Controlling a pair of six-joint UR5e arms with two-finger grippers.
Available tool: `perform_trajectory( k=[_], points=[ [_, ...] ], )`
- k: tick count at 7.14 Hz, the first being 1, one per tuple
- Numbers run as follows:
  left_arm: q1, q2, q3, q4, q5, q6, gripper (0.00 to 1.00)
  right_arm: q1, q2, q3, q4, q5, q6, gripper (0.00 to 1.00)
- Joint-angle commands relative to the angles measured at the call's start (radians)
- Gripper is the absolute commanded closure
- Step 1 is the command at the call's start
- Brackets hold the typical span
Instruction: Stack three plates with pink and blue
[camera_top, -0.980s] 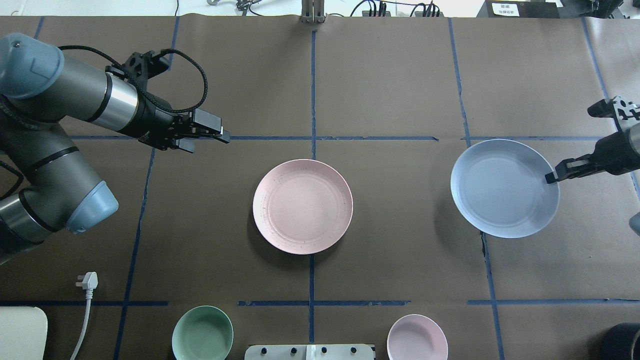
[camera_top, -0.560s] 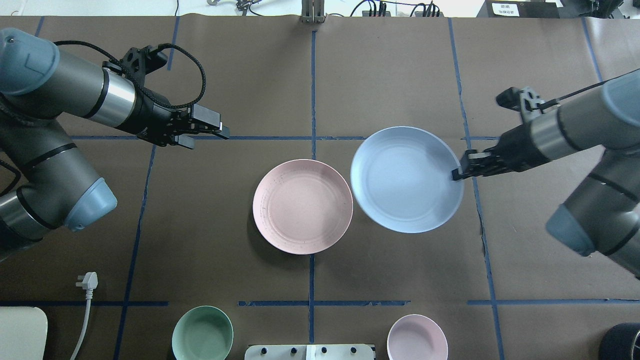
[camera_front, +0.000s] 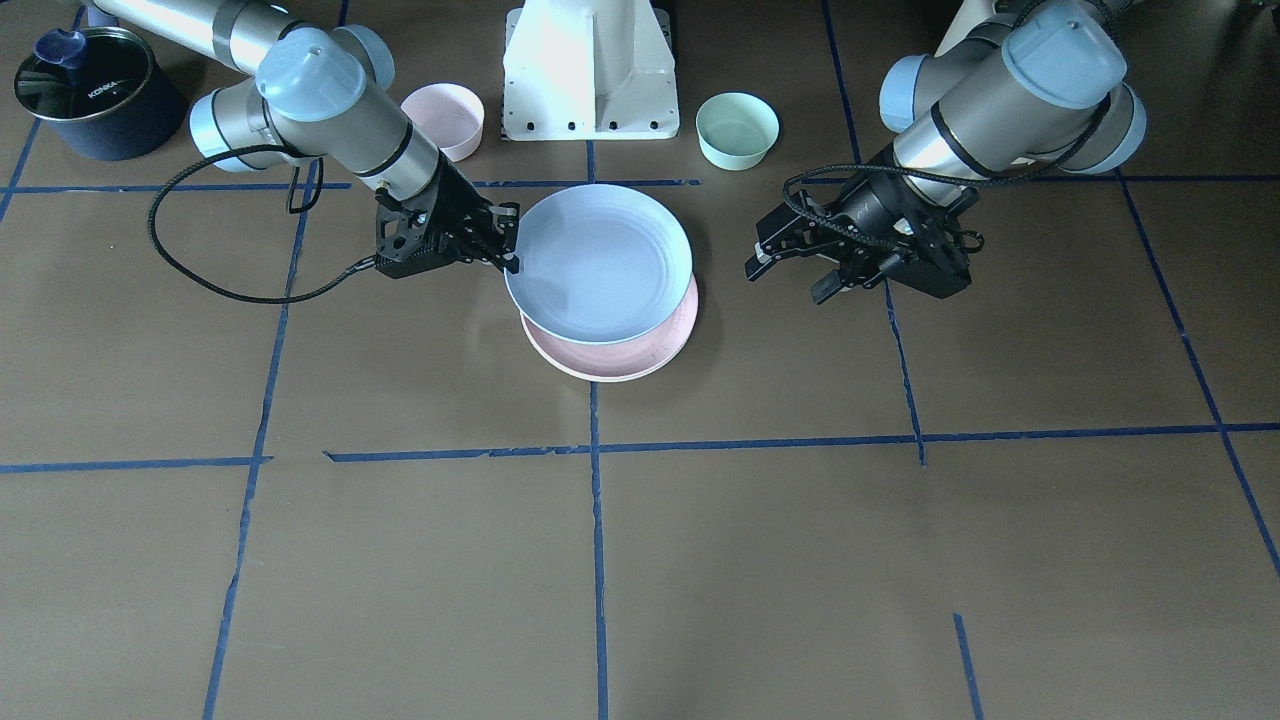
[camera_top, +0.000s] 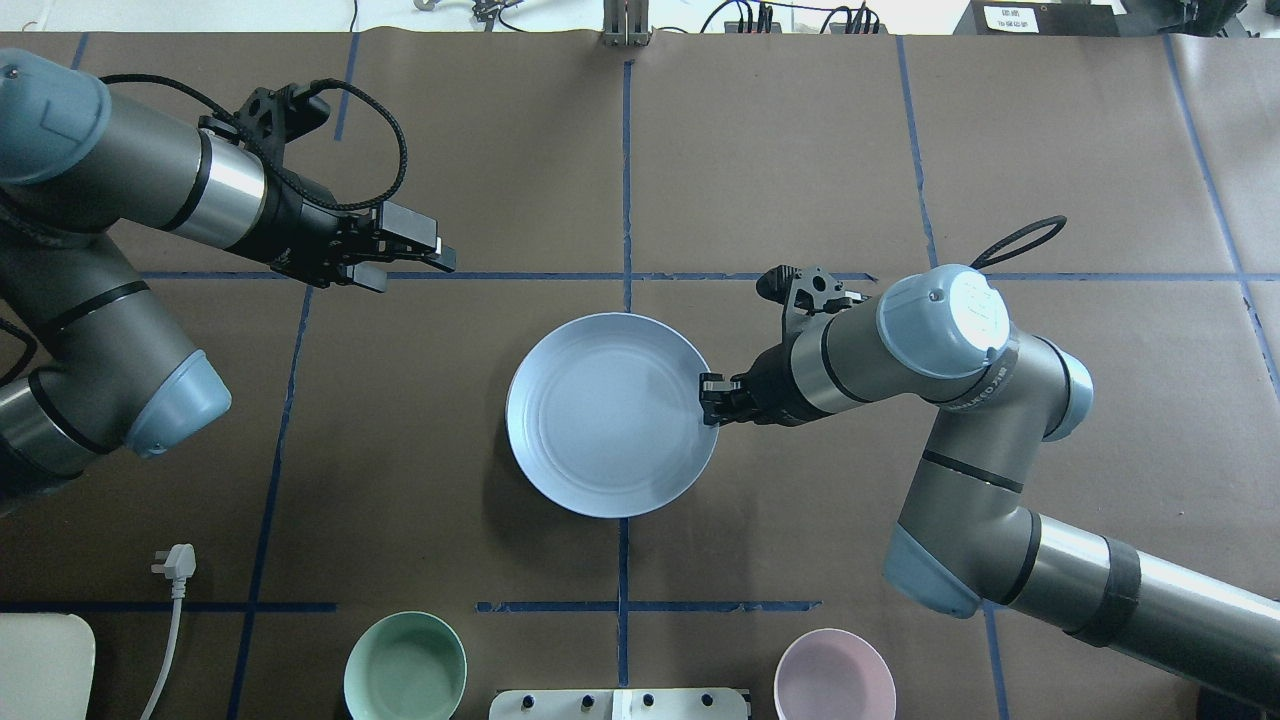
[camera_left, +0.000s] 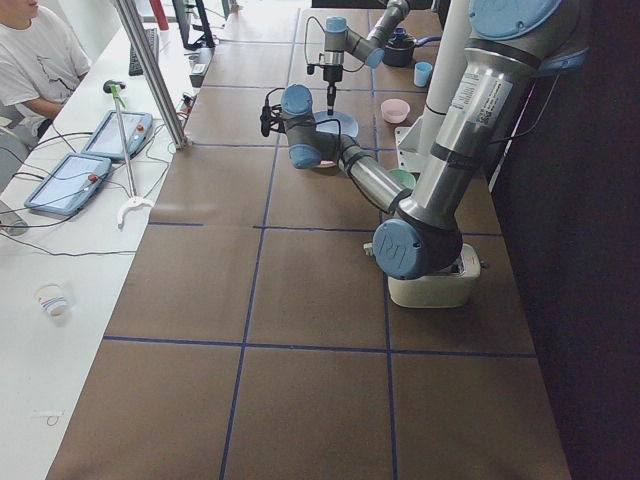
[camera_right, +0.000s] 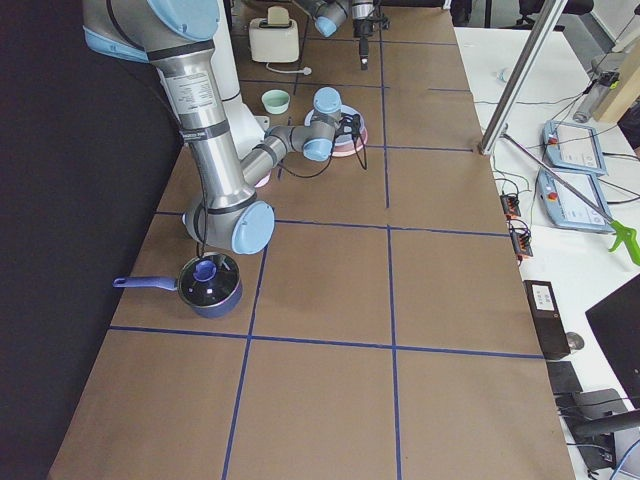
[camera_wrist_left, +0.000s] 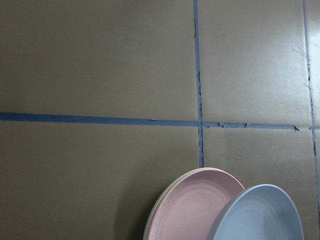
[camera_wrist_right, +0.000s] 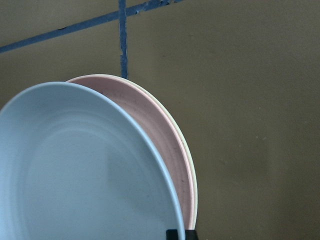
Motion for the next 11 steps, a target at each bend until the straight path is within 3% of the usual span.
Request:
perform_trajectory(
  k=[1,3,4,6,9,11],
  points=[
    [-0.006,0.005,0.004,0.000,0.001,0.004,0.00,0.019,0.004,-0.018,-0.008,-0.006,-0.008,0.00],
    [-0.084,0.047,0.021,0.006,-0.027,0.032,0.00,0.162,-0.087,0.017,-0.010,0.072,-0.019,0.00],
    [-0.121,0.118,0.023,0.011,-0.035,0.159,0.00,0.297,-0.164,0.031,-0.013,0.162,-0.095,0.00],
    [-0.246,0.219,0.111,0.084,-0.042,0.542,0.00,0.534,-0.337,0.028,-0.072,0.271,-0.540,0.00],
    [-0.571,0.278,0.109,0.557,-0.058,1.338,0.00,0.881,-0.429,0.025,-0.480,0.351,-1.316,0.00],
    [-0.748,0.281,0.115,0.798,-0.059,1.609,0.00,1.006,-0.421,0.024,-0.719,0.333,-1.629,0.00]
  ],
)
